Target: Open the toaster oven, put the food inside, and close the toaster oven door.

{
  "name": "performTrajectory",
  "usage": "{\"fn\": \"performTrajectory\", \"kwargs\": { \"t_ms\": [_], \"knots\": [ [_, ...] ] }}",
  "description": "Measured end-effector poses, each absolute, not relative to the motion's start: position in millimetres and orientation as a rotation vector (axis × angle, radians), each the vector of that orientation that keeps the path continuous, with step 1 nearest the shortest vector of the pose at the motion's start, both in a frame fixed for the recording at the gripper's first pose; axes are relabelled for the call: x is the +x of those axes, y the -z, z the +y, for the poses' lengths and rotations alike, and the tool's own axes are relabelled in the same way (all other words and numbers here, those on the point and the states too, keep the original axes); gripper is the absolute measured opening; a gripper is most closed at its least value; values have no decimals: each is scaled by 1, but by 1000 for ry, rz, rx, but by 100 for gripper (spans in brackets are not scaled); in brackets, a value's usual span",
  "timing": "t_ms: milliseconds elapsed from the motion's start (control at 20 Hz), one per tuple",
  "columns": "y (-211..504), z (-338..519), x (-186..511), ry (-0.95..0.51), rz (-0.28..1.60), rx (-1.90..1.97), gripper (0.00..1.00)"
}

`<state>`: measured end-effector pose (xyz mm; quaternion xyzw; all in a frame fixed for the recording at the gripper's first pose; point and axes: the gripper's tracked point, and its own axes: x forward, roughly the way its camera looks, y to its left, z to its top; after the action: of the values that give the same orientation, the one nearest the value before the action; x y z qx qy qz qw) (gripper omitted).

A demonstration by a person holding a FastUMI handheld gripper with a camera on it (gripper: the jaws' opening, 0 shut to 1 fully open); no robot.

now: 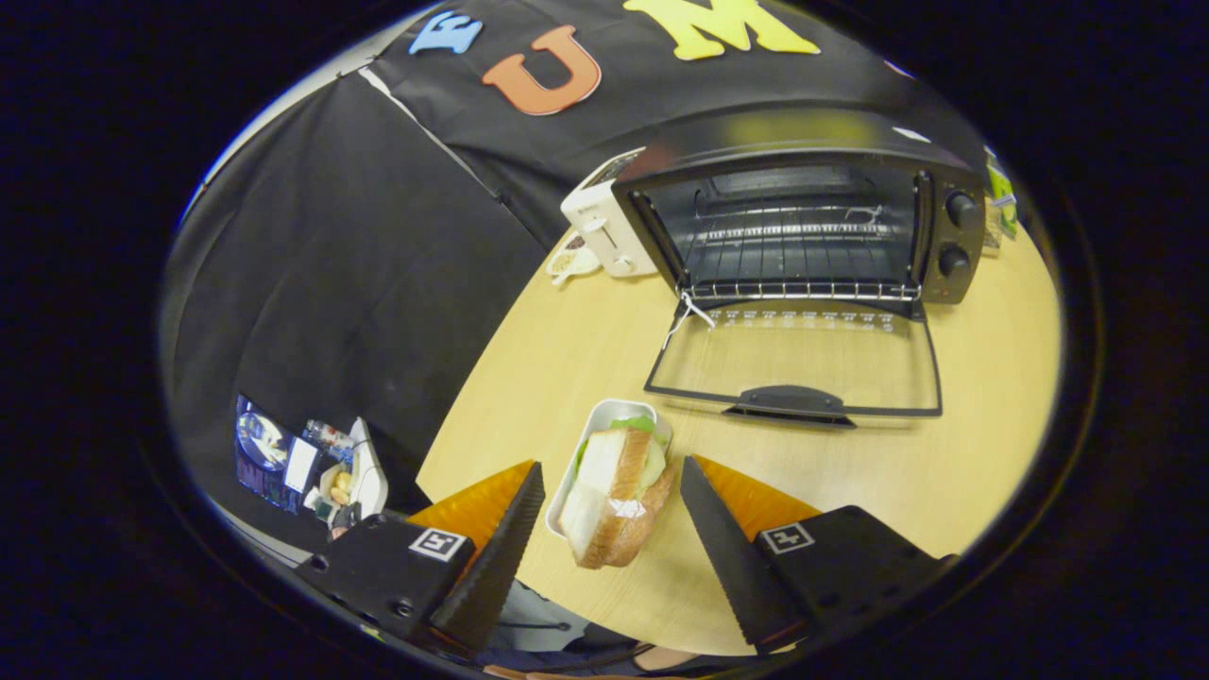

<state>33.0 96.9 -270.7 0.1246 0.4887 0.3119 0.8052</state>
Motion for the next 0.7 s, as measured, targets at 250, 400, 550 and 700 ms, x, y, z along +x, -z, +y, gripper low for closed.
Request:
{"fn": "performTrajectory", "kwargs": {
  "t_ms": [250, 400, 550, 700],
  "knots": [
    [289, 101, 33, -658, 1131, 312, 91],
    [298, 103, 27, -676, 1207, 348, 85],
    [308, 106, 19, -675, 1290, 407, 63],
    [304, 107, 18, -675, 1283, 425, 42]
  ]
}}
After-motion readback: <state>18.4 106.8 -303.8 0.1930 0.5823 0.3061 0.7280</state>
